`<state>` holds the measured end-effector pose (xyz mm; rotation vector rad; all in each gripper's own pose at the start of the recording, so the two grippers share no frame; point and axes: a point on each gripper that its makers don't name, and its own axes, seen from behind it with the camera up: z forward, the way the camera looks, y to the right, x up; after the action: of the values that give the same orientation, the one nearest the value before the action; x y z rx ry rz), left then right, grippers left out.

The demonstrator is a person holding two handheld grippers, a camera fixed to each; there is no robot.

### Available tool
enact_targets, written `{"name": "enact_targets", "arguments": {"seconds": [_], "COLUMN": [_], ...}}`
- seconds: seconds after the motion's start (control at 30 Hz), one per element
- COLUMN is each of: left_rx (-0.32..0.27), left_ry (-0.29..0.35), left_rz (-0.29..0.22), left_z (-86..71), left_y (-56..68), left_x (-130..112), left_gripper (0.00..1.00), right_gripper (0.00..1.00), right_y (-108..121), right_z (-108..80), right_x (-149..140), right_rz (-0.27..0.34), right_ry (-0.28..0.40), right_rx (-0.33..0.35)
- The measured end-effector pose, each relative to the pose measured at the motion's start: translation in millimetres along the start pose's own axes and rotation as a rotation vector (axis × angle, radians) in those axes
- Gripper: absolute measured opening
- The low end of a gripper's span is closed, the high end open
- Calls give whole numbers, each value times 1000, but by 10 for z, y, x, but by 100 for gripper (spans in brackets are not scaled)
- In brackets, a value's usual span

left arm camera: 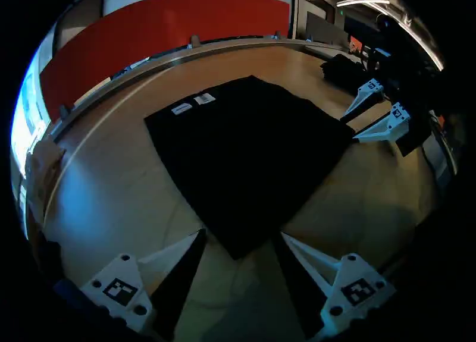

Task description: Fold towel

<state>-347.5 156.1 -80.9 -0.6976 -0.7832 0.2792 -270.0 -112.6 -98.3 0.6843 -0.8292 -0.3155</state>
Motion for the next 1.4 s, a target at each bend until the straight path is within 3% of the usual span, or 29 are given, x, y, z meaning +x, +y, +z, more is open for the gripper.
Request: {"name": "enact_targets", "arguments": {"seconds": [0.33,0.47,0.6,0.67,0.73,0.87,1.17,1.4], "left_rx": [10,15,21,25,35,52,50,70], "left_ry": [-12,-20,-29,-34,-40,-48,-46,-24], "left_rz": [-16,-21,-28,-29,-38,-58,-117,-124], "left_z": [-11,-15,-19,-16,-13,-11,-79,-259], "left_y": [43,42,41,35,23,8,16,-15], "left_x": [3,3,6,8,10,20,87,265], "left_gripper": [67,55,52,40,22,13,12,12], "right_gripper": [43,31,24,22,22,20,18,18], "right_y": [-40,-53,-58,-53,-61,-76,-34,-1], "right_z": [3,5,7,10,9,-2,-94,-276], "right_x": [7,9,12,17,30,63,193,408], "right_rz": [-4,-1,12,22,29,37,37,14], "right_ry": [-4,-6,-8,-9,-6,1,22,52], "right_rx": [5,4,0,-4,-2,-2,-14,-22]}}
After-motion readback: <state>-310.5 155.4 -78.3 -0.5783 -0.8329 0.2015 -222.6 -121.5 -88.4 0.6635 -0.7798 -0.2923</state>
